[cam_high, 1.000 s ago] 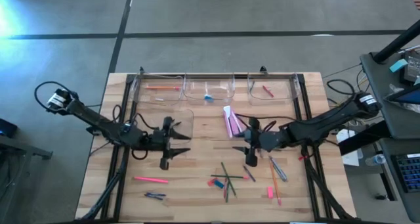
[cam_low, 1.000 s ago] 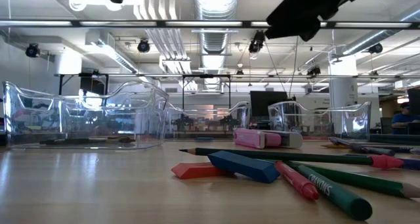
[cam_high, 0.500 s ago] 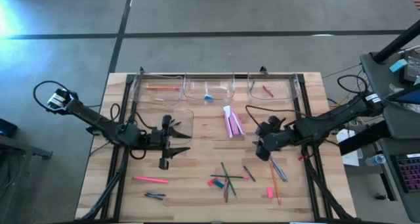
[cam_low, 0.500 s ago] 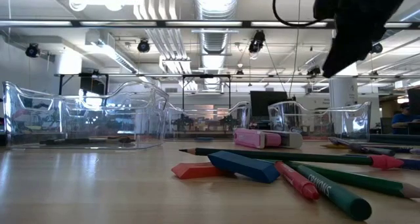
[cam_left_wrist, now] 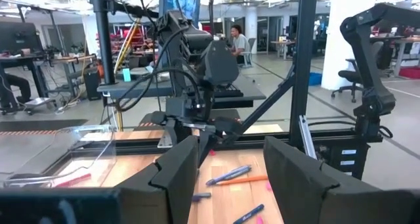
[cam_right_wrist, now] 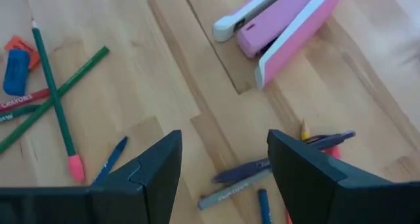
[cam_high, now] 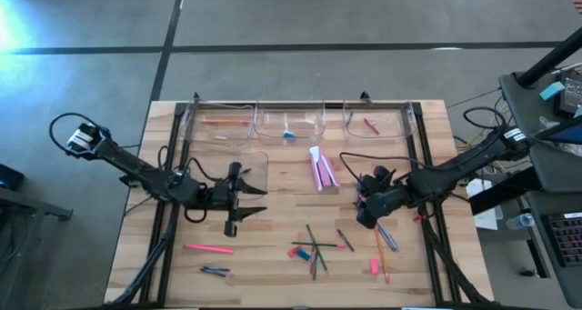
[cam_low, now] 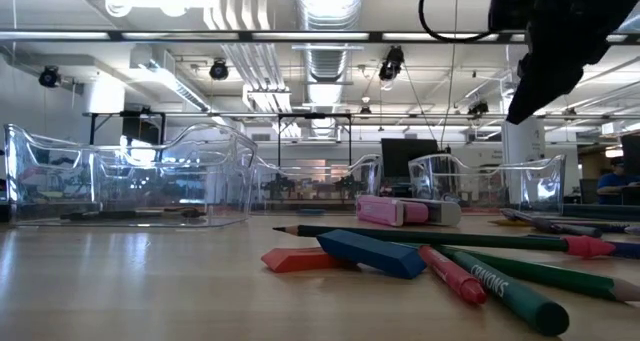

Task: Sort crayons/erasers/pens/pencils in bins
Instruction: Put the green pencil into the top left transparent bin

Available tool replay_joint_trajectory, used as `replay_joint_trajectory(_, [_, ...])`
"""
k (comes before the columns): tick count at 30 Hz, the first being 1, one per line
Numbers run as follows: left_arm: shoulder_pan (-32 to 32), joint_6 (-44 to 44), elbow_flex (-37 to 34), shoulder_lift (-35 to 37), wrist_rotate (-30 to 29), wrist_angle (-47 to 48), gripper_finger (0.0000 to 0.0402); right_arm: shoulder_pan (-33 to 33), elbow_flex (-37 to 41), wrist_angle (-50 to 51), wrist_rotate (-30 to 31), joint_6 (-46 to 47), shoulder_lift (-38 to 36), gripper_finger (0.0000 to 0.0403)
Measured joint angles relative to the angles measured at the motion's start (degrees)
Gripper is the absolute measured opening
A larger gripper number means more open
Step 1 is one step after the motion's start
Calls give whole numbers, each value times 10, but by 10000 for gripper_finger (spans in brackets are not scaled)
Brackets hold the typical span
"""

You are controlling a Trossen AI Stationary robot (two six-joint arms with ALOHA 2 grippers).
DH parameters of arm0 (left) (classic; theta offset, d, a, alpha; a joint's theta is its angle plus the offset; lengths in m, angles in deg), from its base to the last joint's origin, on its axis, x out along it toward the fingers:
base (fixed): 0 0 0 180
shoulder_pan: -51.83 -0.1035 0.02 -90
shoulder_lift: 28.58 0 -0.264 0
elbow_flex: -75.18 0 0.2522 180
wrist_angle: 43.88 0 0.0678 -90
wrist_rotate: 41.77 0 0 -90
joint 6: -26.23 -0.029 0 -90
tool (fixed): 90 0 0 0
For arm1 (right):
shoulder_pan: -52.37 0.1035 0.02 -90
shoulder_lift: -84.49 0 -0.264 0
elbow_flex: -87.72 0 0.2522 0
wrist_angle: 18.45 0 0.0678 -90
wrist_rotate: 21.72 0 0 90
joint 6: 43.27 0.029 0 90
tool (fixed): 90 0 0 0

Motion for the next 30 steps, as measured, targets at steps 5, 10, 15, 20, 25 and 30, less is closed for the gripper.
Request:
replay_joint_trajectory(5, [1, 2, 0, 5, 0, -1, 162, 0, -10, -11, 4, -5, 0, 215])
replay_joint_trajectory(10, [3, 2, -6, 5, 1, 1, 162, 0, -7, -47, 5, -7, 10, 215])
replay_joint_trajectory(15, [3, -27, -4, 15, 0, 0, 162, 0, -9, -44, 4, -36, 16, 215])
replay_joint_trajectory(20, [3, -29, 9, 36, -3, -5, 162, -1, -36, -71, 38, -96, 10, 215])
replay_joint_trajectory(25, [3, -29, 10, 32, -17, -2, 162, 0, -31, -160, 84, -170, 14, 215])
replay_joint_trajectory(30, [3, -25, 10, 13, -17, -7, 162, -5, -14, -217, 125, -217, 32, 215])
